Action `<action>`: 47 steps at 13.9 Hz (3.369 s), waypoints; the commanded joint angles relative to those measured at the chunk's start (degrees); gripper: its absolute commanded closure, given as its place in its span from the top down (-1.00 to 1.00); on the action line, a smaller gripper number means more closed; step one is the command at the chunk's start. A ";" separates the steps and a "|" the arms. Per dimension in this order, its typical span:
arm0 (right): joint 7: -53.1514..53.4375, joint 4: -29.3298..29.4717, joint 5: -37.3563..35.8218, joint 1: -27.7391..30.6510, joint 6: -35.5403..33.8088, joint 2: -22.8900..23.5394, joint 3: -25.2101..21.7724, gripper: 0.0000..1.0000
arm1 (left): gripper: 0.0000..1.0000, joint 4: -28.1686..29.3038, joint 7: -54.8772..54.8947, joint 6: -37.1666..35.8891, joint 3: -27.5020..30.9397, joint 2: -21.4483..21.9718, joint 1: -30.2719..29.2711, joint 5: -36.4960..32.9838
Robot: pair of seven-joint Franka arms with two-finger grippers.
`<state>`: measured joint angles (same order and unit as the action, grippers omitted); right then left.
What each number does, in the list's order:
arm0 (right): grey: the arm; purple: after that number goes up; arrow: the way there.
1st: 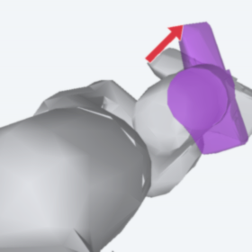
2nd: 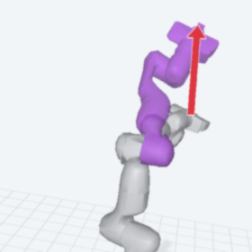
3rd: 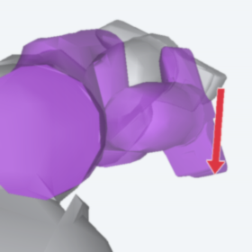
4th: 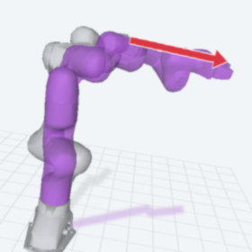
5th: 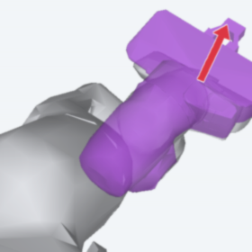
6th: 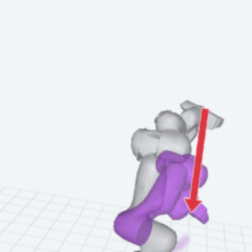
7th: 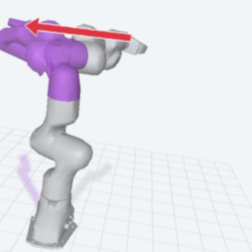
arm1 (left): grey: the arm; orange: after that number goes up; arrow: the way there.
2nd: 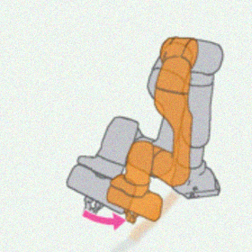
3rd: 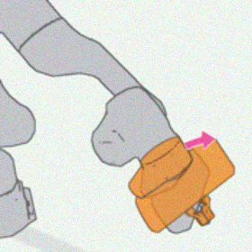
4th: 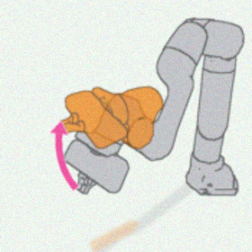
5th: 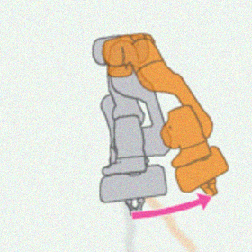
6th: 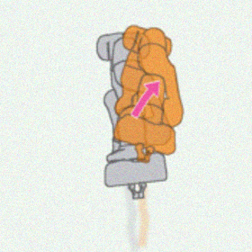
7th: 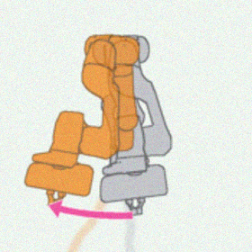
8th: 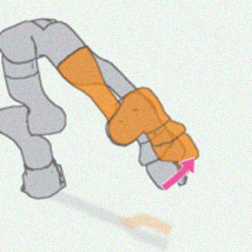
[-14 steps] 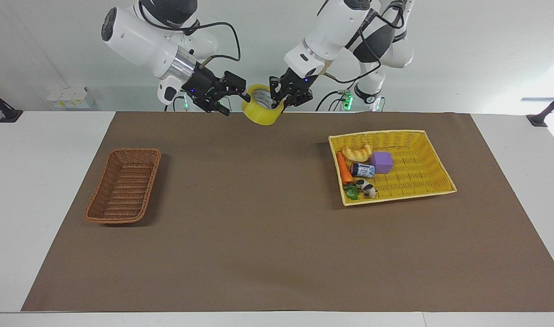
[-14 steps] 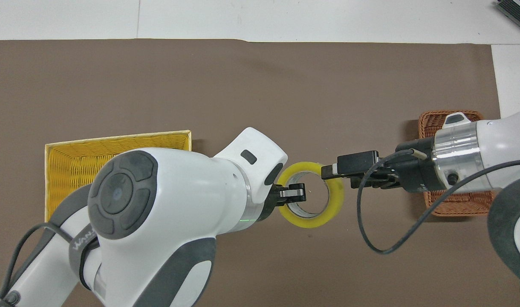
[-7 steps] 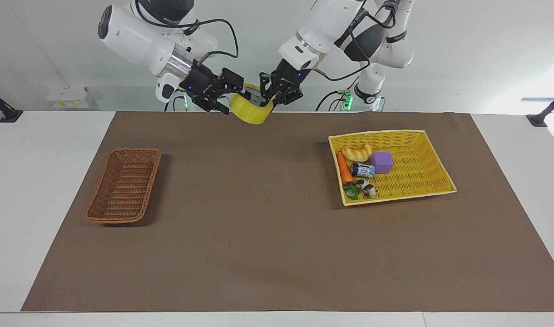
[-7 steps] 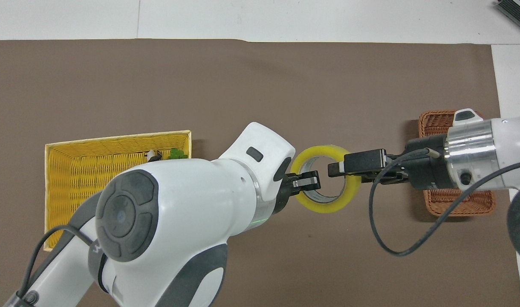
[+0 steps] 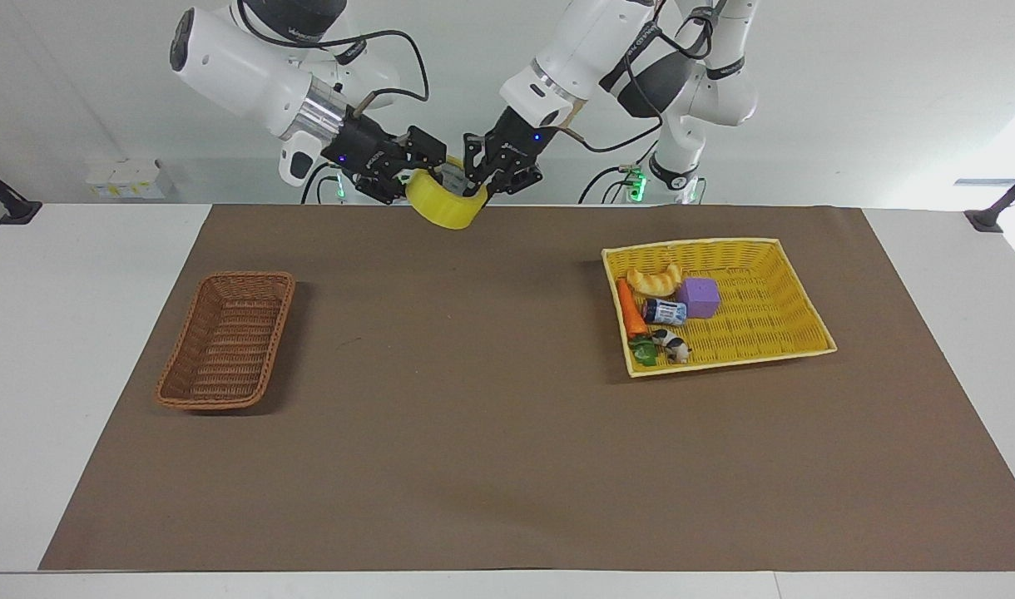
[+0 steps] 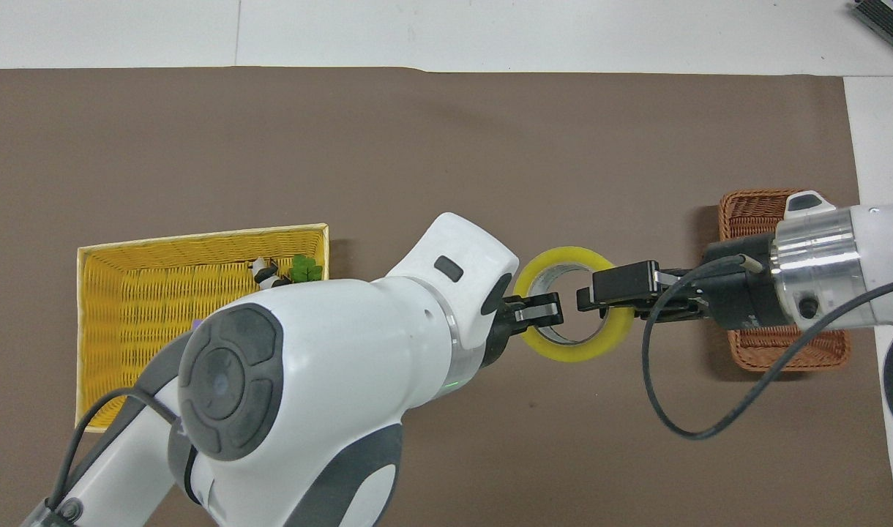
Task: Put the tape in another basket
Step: 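Grasp the tape rim with the right gripper beside the left gripper, then open the left gripper and withdraw it while the right gripper carries the tape, then lower the tape into the brown basket with the right gripper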
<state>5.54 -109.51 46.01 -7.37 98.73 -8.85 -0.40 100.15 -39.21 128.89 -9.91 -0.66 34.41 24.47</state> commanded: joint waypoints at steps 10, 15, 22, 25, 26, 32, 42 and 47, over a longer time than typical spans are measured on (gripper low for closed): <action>-0.17 1.32 -1.79 4.02 -2.39 0.06 -0.04 -1.00 | 1.00 0.49 -12.38 -10.02 2.79 6.11 -2.40 0.23; -5.35 0.71 -4.69 14.37 -9.43 -0.82 -0.13 -1.00 | 1.00 0.22 -3.29 -21.99 2.88 6.37 -14.26 -5.30; -11.06 0.00 -9.71 21.59 1.01 5.67 -0.13 -1.00 | 1.00 -1.79 24.06 -31.95 2.97 5.85 -29.20 -16.37; -20.19 0.27 -10.32 27.30 4.70 11.73 -0.13 -1.00 | 1.00 -1.89 35.04 -33.79 2.97 5.85 -34.56 -20.77; -20.83 0.27 -12.67 27.67 6.64 12.79 -0.13 -1.00 | 1.00 -1.89 39.08 -34.67 3.05 5.85 -36.50 -21.83; -28.72 0.71 -15.77 31.18 10.52 19.21 -0.13 -1.00 | 1.00 -10.91 47.12 -44.31 3.32 1.12 -41.17 -26.49; -35.60 0.62 -15.77 33.47 14.74 25.98 -0.31 -1.00 | 1.00 -11.99 47.47 -44.43 3.23 0.31 -41.53 -27.20; -36.48 0.62 -17.27 33.21 15.80 27.39 -0.22 0.69 | 1.00 -11.99 47.47 -44.43 3.23 0.31 -41.70 -27.20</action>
<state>-29.75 -109.57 29.82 25.62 113.84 18.22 -1.19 89.16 7.79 85.16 -6.38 -0.15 -6.66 -1.59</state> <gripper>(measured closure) 0.833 0.000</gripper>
